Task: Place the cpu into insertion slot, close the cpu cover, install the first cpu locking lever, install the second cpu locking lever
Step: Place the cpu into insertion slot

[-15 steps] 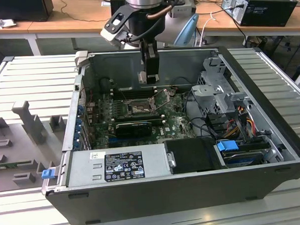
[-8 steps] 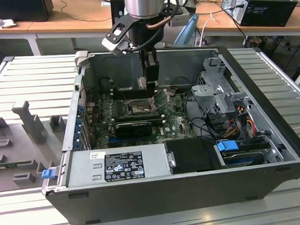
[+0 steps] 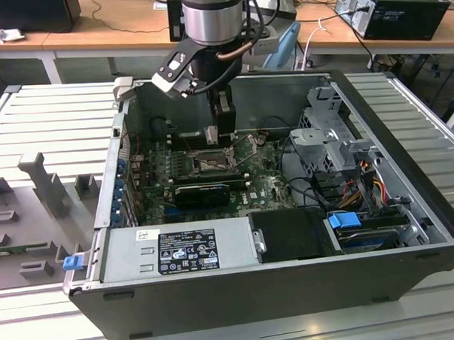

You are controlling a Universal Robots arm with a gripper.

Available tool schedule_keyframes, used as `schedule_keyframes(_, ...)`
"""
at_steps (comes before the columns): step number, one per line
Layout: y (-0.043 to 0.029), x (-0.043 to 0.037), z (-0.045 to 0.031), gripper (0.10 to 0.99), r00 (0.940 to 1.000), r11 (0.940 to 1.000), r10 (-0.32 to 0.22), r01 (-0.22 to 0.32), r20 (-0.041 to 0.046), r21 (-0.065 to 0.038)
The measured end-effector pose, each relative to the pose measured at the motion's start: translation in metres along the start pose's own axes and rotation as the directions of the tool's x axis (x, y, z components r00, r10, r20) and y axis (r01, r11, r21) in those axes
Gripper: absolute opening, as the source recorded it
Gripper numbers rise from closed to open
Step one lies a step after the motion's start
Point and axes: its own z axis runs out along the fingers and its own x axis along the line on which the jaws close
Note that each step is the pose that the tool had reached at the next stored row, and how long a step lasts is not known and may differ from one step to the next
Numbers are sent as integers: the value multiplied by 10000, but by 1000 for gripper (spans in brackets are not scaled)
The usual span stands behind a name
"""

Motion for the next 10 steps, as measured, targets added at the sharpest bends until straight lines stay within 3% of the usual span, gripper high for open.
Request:
schedule_keyframes(4,-52,0,116,529,10000,10000,-24,24,-1,1)
schedule_keyframes(10,-70,7,232,529,10000,10000,-60,60,-6,0)
